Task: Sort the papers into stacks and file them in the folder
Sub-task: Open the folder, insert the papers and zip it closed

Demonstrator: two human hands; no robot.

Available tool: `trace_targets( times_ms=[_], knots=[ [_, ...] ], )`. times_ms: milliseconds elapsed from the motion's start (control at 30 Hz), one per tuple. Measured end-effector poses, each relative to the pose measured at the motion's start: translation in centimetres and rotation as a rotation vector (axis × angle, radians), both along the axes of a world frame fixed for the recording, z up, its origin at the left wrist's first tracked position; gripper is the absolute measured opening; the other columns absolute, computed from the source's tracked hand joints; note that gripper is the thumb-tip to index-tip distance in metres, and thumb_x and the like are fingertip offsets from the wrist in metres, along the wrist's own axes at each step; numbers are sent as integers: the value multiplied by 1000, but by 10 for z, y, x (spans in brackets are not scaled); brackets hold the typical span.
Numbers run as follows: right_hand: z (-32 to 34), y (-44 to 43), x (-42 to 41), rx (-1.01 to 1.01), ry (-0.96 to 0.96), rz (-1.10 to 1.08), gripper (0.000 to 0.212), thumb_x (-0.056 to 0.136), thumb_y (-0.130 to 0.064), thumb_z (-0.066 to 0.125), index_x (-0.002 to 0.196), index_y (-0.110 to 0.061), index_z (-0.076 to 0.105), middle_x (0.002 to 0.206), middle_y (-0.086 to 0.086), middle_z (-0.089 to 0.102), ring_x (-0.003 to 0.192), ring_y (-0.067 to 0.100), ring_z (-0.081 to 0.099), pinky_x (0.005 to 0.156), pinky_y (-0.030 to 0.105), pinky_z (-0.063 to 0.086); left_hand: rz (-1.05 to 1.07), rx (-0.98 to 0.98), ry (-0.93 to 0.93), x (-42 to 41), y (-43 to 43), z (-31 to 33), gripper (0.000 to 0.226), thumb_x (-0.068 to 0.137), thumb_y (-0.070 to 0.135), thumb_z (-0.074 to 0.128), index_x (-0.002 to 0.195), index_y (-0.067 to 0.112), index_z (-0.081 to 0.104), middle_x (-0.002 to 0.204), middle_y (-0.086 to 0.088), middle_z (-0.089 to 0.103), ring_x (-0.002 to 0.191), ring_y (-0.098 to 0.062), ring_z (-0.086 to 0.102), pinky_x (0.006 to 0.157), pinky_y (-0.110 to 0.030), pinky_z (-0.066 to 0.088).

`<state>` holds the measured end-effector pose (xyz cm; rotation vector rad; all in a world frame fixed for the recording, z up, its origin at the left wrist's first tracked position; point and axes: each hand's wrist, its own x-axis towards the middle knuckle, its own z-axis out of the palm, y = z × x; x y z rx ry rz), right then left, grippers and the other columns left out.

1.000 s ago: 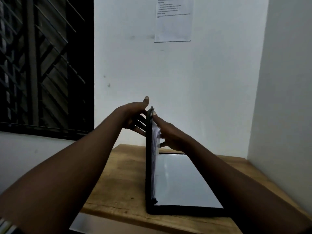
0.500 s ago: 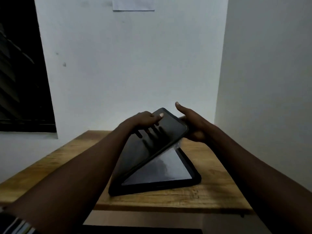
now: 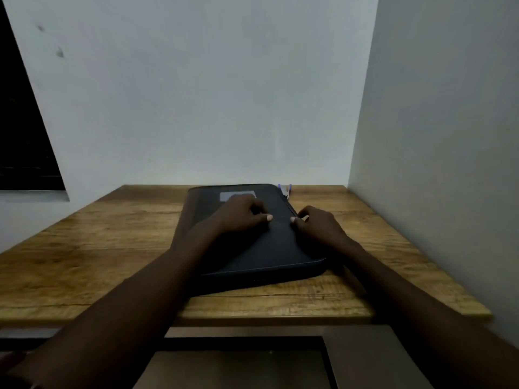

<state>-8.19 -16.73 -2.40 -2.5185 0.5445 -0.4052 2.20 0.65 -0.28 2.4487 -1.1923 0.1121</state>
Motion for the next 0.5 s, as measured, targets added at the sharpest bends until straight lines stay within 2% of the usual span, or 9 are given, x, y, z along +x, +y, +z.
trace_targets(
  times_ms=[100,200,267,333,400,500],
  knots=[
    [-6,3,16,-130,-20,11,35,97,-35,53,119,-9,59,121,14,61,109,28,56,82,32,43,-45,-39,-27,7,2,-7,20,90,33,69,106,22,74,105,-3,63,86,-11,56,71,-21,37],
    [-1,2,32,-125,4,55,31,98,-31,55,116,-7,60,120,14,61,110,28,55,85,34,44,-67,-5,-3,13,10,-1,21,92,29,67,111,21,74,108,-1,64,78,4,51,63,-8,32],
    [2,4,38,-172,42,75,31,98,-31,54,117,-8,62,121,15,61,110,28,55,85,34,44,-78,30,-42,15,19,-2,22,95,31,63,114,25,72,113,-3,66,85,1,54,70,-14,38],
    [5,10,34,-302,37,81,32,96,-32,56,121,-12,61,126,13,58,111,28,55,86,34,45,-62,74,-105,15,27,-7,26,98,36,57,120,31,68,125,-3,63,107,-18,57,88,-30,44],
    [7,27,20,-372,-136,109,35,92,-32,61,124,-18,60,129,9,56,109,25,55,84,32,45,-47,104,-146,14,32,-10,30,99,40,52,125,34,64,132,-1,59,116,-26,51,97,-38,42],
    [10,71,-15,-247,-425,314,24,89,-30,65,112,-25,61,110,-4,60,88,5,53,74,23,45,-46,167,-180,14,31,-7,37,101,38,47,136,29,56,139,-3,54,123,-27,45,98,-38,39]
  ],
)
